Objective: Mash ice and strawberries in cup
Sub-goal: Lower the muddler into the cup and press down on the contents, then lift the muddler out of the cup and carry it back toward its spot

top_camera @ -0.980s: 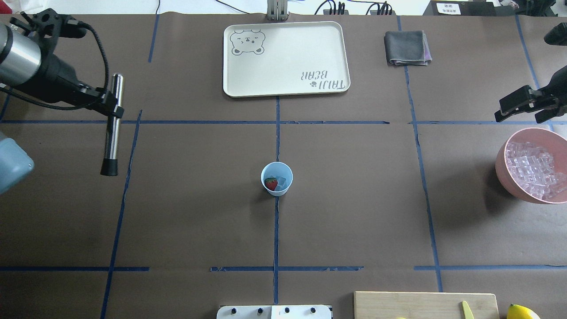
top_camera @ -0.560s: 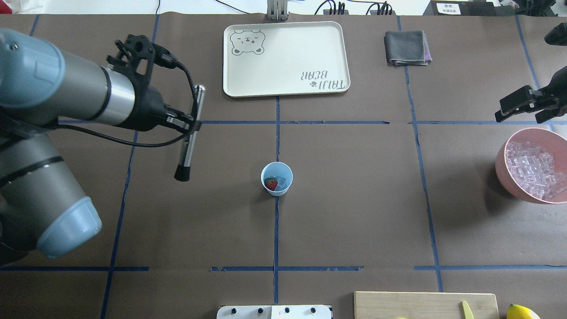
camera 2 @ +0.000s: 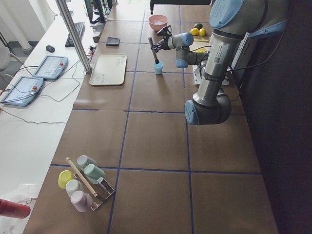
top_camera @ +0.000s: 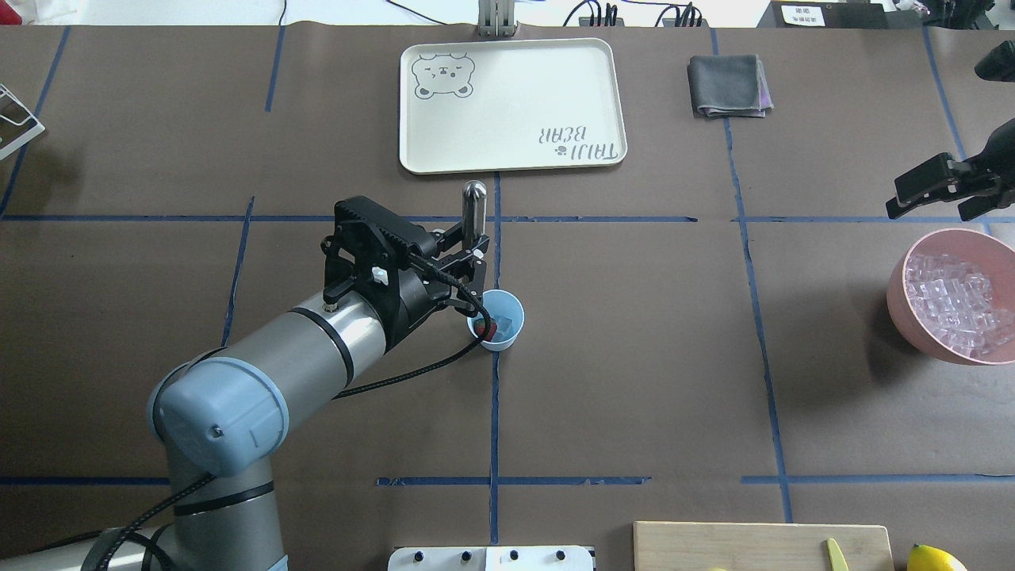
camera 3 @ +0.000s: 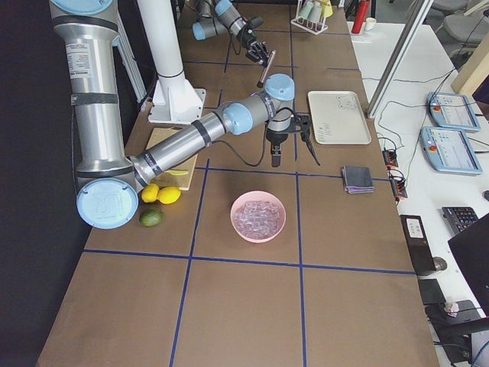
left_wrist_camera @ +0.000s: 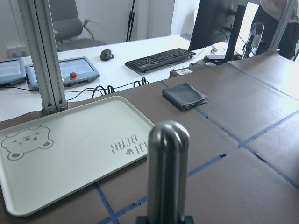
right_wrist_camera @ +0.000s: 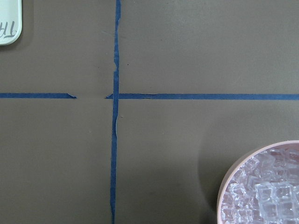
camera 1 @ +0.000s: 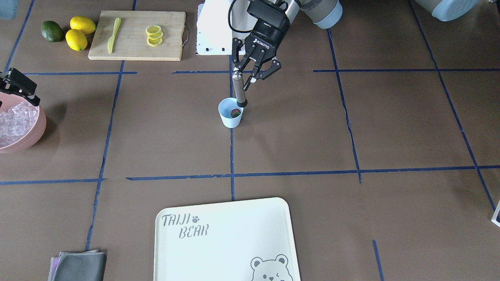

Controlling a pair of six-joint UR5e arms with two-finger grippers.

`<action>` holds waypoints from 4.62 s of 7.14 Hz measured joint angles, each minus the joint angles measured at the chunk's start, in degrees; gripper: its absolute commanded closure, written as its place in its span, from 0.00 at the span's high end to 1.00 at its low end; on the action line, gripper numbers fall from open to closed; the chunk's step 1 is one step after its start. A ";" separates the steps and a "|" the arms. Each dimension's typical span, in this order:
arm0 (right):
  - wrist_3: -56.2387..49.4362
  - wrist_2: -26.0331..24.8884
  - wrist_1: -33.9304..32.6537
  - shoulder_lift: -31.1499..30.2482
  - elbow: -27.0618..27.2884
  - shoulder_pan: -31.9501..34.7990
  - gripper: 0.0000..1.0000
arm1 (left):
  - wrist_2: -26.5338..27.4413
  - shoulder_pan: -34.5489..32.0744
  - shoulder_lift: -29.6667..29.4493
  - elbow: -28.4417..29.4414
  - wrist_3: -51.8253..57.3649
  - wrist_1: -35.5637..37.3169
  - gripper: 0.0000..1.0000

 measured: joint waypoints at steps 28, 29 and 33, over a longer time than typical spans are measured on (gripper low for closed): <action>0.25 3.76 0.61 -2.25 -0.34 1.70 0.99 | -2.41 -7.40 6.67 -2.22 0.76 1.30 0.00; 0.26 3.90 0.62 -2.55 -0.26 1.77 0.99 | -7.11 -10.64 8.97 -2.23 -2.73 1.65 0.00; 0.07 4.19 0.70 -3.17 -0.02 3.20 0.99 | -41.02 -33.06 20.76 1.70 -6.03 3.49 0.00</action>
